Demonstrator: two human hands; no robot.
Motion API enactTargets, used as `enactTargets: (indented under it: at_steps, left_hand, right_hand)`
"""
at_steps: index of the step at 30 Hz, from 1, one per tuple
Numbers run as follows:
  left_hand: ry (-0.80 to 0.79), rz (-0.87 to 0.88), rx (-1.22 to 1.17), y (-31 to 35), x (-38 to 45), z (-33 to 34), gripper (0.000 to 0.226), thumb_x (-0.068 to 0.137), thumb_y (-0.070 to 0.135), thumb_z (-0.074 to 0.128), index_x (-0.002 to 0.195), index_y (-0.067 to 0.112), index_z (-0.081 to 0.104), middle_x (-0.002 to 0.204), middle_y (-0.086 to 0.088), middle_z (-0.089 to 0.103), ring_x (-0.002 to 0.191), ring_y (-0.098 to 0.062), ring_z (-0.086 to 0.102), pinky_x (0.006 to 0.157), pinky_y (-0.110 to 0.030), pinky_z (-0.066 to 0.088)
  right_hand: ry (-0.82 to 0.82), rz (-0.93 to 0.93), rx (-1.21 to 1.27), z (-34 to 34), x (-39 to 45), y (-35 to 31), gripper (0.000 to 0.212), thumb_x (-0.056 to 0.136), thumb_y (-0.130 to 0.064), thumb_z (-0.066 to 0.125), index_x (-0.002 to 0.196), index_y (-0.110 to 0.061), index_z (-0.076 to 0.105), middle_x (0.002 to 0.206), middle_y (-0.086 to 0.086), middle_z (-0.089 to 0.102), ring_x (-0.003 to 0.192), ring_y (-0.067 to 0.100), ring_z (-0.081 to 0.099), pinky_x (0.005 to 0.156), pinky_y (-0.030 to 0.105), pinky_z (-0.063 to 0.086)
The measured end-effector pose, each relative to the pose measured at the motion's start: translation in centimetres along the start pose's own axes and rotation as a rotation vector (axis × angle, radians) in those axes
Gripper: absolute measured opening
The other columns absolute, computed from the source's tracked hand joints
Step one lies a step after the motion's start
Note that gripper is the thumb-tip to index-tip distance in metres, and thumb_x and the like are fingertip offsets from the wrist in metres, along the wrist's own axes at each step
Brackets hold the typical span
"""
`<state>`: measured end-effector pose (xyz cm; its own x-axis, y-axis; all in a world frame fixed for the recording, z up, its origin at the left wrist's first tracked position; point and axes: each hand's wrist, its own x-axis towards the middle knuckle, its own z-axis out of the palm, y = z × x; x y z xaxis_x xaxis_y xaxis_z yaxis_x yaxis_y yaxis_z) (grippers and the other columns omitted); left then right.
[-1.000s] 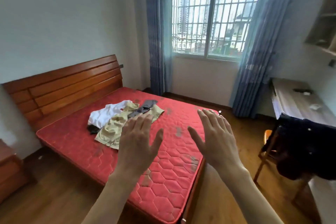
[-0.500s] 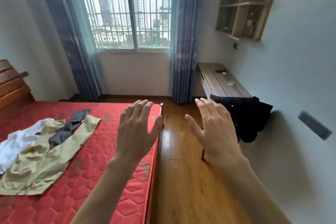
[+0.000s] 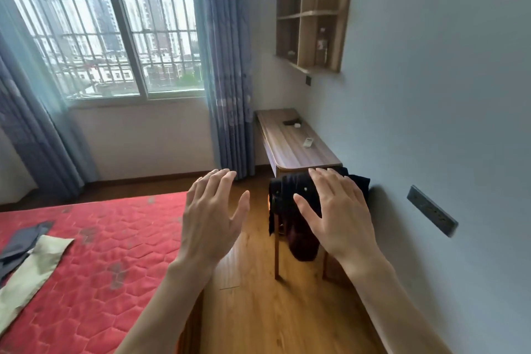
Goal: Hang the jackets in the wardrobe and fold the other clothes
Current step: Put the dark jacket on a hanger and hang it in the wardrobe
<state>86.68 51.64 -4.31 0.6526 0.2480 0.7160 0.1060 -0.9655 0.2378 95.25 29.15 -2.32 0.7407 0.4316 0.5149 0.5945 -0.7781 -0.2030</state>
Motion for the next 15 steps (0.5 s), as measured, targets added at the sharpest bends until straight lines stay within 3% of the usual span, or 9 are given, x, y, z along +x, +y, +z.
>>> enactTargets:
  at_steps: [4,15]
  left_hand:
    - [-0.078,0.011,-0.045,1.5,1.9,4.8,0.052,0.103,0.049,0.049,0.140,0.014,0.060,0.143,-0.002,0.061,0.140,-0.021,0.050,0.119,-0.044,0.039]
    - [-0.161,0.044,-0.157,1.5,6.5,17.7,0.047,0.101,0.042,0.054,0.137,0.012,0.062,0.140,-0.004,0.064,0.138,-0.023,0.052,0.117,-0.047,0.043]
  right_hand:
    - [0.014,0.051,-0.010,1.4,2.2,5.0,0.064,0.101,-0.060,0.049,0.151,-0.018,0.052,0.151,0.005,0.058,0.143,0.025,0.051,0.121,0.043,0.037]
    - [-0.064,0.136,-0.025,8.4,6.6,12.9,0.064,0.102,-0.053,0.055,0.155,-0.018,0.047,0.155,0.006,0.054,0.147,0.024,0.046,0.124,0.044,0.035]
